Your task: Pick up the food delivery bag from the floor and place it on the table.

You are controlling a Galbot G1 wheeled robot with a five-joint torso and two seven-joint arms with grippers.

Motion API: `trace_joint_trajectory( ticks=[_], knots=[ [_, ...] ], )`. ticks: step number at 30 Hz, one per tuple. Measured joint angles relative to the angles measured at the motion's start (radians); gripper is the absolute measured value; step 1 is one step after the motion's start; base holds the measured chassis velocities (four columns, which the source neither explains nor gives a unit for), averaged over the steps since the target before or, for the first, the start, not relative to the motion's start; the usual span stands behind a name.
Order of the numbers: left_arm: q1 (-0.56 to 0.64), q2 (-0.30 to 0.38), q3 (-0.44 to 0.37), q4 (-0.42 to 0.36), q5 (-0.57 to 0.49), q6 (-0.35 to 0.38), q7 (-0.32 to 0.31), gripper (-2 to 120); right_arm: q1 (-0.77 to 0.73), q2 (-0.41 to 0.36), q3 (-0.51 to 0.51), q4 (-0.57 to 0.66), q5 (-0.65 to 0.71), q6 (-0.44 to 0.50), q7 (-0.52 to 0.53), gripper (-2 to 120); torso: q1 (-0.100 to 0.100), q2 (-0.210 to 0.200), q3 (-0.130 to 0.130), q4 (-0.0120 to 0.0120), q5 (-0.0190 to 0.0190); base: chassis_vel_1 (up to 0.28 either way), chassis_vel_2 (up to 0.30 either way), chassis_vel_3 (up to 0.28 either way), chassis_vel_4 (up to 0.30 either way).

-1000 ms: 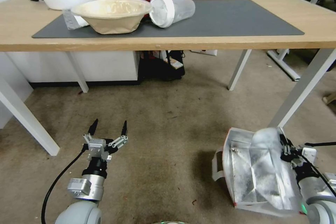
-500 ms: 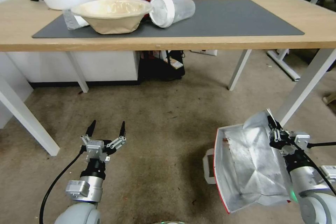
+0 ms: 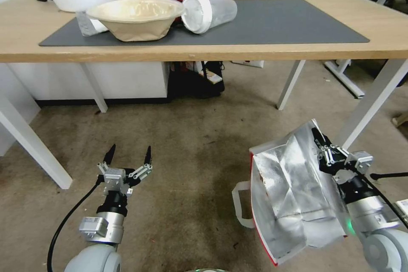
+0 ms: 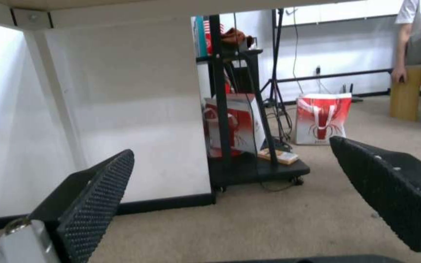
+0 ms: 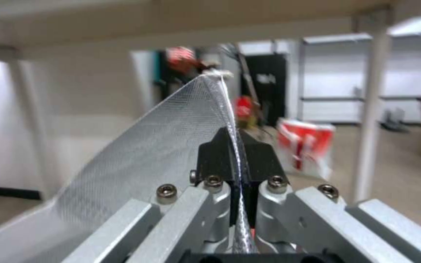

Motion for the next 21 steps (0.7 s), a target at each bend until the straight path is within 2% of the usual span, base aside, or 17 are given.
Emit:
trace_joint_trajectory(
  ticks=[7, 10, 12, 21],
  knots=[
    [-0.001, 0.002, -0.007, -0.013, -0.024, -0.002, 0.021, 100, 0.003, -0.035, 0.003, 0.007, 0.086, 0.019, -0.087, 0, 0.000, 0.000, 0.000, -0.0001, -0.0001, 0.000, 0.000, 0.000, 0.000],
    [-0.003, 0.006, -0.012, -0.019, -0.036, -0.009, 0.032, 100, 0.006, -0.055, 0.009, 0.007, 0.163, 0.029, -0.198, 0, 0.000, 0.000, 0.000, 0.0000, -0.0001, 0.000, 0.000, 0.000, 0.000],
    [-0.004, 0.007, -0.013, -0.022, -0.039, -0.010, 0.034, 100, 0.006, -0.059, 0.010, 0.011, 0.175, 0.029, -0.220, 0, 0.000, 0.000, 0.000, -0.0001, 0.0001, 0.000, 0.000, 0.000, 0.000],
    [-0.007, 0.011, -0.027, -0.028, -0.049, -0.015, 0.063, 100, 0.013, -0.070, 0.016, 0.042, 0.271, -0.002, -0.352, 0, 0.000, 0.000, 0.000, 0.0000, -0.0001, 0.000, 0.000, 0.000, 0.000]
  ],
)
